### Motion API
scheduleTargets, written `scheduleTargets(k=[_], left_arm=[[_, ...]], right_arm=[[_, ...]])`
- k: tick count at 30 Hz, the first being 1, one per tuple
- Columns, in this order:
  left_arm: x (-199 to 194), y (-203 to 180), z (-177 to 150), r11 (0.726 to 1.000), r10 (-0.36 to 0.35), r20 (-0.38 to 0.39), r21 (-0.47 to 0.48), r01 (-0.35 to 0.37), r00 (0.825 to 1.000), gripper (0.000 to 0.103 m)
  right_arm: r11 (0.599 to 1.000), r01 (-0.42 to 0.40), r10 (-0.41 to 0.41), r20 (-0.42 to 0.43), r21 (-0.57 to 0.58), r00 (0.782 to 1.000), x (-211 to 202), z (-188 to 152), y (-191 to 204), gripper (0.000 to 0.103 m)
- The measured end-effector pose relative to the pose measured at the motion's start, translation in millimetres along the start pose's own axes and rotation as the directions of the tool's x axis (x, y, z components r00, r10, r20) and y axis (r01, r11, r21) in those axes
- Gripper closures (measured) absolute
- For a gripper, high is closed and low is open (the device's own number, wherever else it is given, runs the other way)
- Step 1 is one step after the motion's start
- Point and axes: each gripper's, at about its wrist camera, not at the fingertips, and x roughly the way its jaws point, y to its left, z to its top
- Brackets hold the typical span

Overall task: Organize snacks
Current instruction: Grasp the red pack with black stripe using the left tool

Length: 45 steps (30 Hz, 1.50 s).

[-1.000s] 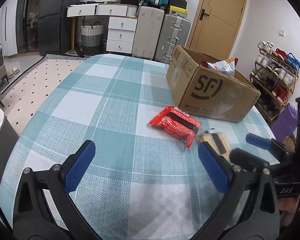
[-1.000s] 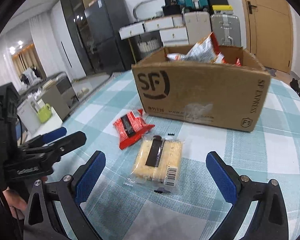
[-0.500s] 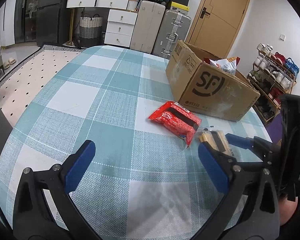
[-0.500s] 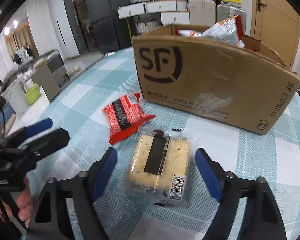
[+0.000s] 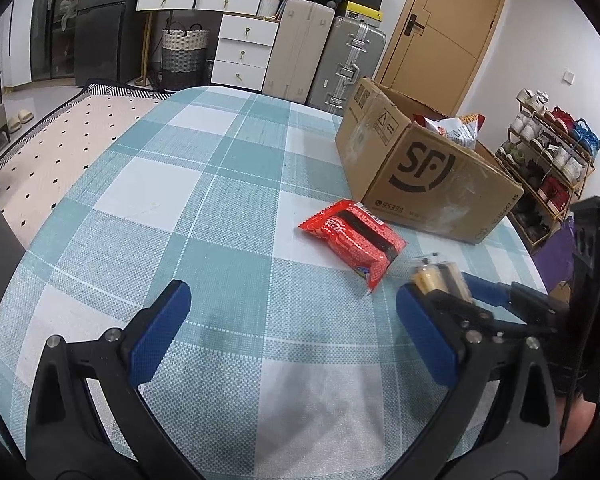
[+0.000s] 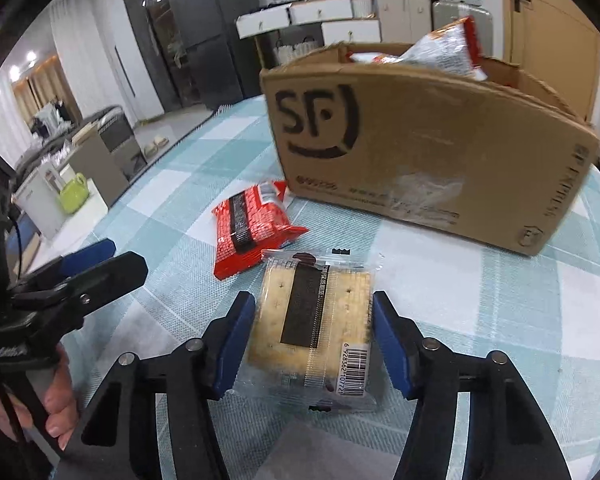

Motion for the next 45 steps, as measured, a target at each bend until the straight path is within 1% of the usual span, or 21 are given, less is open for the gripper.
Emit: scheduleTargets(k=[5,8,10,13,18,20,22,26,29,30,33,37,41,43,45], left_arm=[[1,-1,0,1.0,0.004,-0.005,0.002,-0.004,1.0,0.0],[1,-1,-1,1.0,0.003,-0.007,0.001,-0.003,1.0,0.0],[2,0,-1,1.0,0.009,-0.011,-0.001,-0.009,1.0,0.0],[2,-1,-1,1.0,0.021,-0.016,0.003,-0.021,1.0,0.0],[4,-8,0,0.999,0.04,-0.03,0.038,-0.039,0.999,0.0],[6,-11,-1,0.998,0.038,-0.039,0.058,-0.036,0.999,0.0],[9,-14,0,0.997,0.015,-0.056,0.075,-0.011,0.998,0.0],[15,-21,1,0.994,0.026,-0.075,0.106,-0.018,0.997,0.0],[20,-28,4,0.991,0.025,-0.095,0.136,-0.012,0.995,0.0],[21,-30,6,0.989,0.019,-0.102,0.145,-0.004,0.995,0.0],[28,-32,14,0.985,-0.045,-0.14,0.16,0.067,0.989,0.0],[37,-36,28,0.981,-0.027,-0.145,0.186,0.054,0.989,0.0],[53,-45,39,0.972,-0.008,-0.182,0.229,0.05,0.983,0.0],[63,-51,44,0.965,-0.012,-0.206,0.255,0.065,0.978,0.0],[75,-55,47,0.963,-0.023,-0.238,0.257,0.086,0.971,0.0]], right_arm=[[0.999,0.002,-0.003,0.048,0.036,0.999,-28,-11,-14,0.043],[0.997,-0.019,0.012,0.083,0.077,0.996,-45,-18,-25,0.043],[0.995,-0.01,-0.002,0.114,0.099,0.994,-60,-24,-35,0.043],[0.991,-0.019,-0.001,0.148,0.131,0.989,-75,-33,-45,0.043],[0.991,-0.005,-0.019,0.175,0.135,0.984,-94,-46,-58,0.043],[0.99,0.005,-0.029,0.17,0.144,0.985,-97,-49,-66,0.043],[0.99,-0.001,-0.025,0.182,0.141,0.983,-99,-51,-69,0.043],[0.993,0.002,-0.026,0.202,0.122,0.979,-100,-53,-69,0.043],[0.992,-0.017,-0.009,0.2,0.127,0.98,-99,-55,-71,0.043],[0.991,-0.027,-0.001,0.204,0.132,0.979,-100,-55,-72,0.043],[0.988,-0.047,0.014,0.219,0.146,0.976,-102,-56,-76,0.043],[0.986,-0.062,0.028,0.215,0.154,0.976,-101,-56,-78,0.043],[0.986,-0.072,0.04,0.207,0.15,0.978,-99,-55,-77,0.043],[0.987,-0.073,0.041,0.212,0.145,0.976,-100,-55,-76,0.043],[0.987,-0.075,0.043,0.218,0.142,0.975,-101,-55,-76,0.043]])
